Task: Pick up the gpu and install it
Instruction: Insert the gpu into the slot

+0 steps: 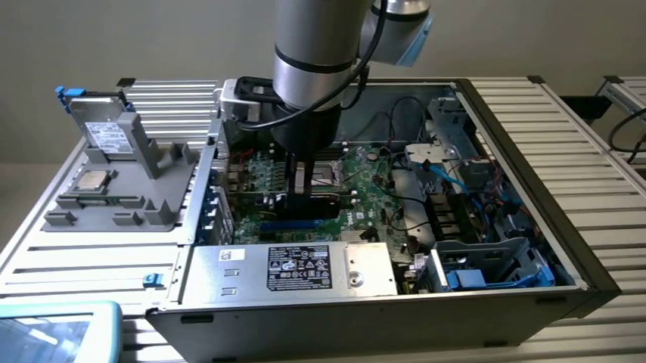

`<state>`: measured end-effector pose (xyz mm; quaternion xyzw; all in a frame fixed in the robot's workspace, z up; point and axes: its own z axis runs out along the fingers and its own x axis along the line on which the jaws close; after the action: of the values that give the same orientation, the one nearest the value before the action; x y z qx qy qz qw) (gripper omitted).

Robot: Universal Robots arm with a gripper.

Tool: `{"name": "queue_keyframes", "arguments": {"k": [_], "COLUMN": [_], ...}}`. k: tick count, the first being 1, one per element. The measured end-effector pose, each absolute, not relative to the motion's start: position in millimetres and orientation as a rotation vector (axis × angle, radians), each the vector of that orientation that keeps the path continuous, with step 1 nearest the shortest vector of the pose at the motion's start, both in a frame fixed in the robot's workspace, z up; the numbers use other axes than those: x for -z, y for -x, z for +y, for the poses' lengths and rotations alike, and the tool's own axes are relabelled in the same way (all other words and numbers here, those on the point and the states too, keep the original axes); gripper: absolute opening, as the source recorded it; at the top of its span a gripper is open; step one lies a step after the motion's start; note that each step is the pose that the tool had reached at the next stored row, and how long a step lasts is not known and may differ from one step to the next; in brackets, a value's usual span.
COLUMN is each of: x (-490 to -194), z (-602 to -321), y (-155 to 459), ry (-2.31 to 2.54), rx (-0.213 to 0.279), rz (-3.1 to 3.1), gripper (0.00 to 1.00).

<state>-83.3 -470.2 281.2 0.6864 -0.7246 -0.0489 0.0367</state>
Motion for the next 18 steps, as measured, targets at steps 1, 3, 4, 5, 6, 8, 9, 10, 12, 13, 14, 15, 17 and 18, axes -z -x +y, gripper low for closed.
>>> {"name": "queue_keyframes", "arguments": {"k": [1,3,4,5,6,8,9,10,12,13,14,15,17,18], "x": [-280.8,-279.0,-278.7,-278.6,-278.7,-278.6,-278.2,-277.8,-277.9,-278.0,-277.8,-277.5,-277.2,-277.2], "z": [-469.8,-467.4,-466.9,-466.9,-467.0,-466.9,-466.8,-466.8,-466.8,-466.8,-466.8,-466.7,-466.8,-466.8], "y": [83.3,83.3,83.3,83.3,83.3,82.8,82.3,82.2,82.1,82.1,81.9,81.5,80.7,80.7], "ry": [-2.107,-2.103,-2.101,-2.101,-2.101,-2.1,-2.098,-2.096,-2.096,-2.095,-2.094,-2.093,-2.091,-2.091], "rx": [0.15,0.148,0.145,0.144,0.144,0.147,0.15,0.153,0.153,0.154,0.155,0.157,0.159,0.159], "rz": [-2.224,-2.221,-2.22,-2.219,-2.219,-2.218,-2.216,-2.215,-2.214,-2.214,-2.214,-2.213,-2.212,-2.213], "gripper": [0.28,0.28,0.28,0.28,0.28,0.28,0.28,0.28,0.28,0.28,0.28,0.28,0.28,0.28]}}
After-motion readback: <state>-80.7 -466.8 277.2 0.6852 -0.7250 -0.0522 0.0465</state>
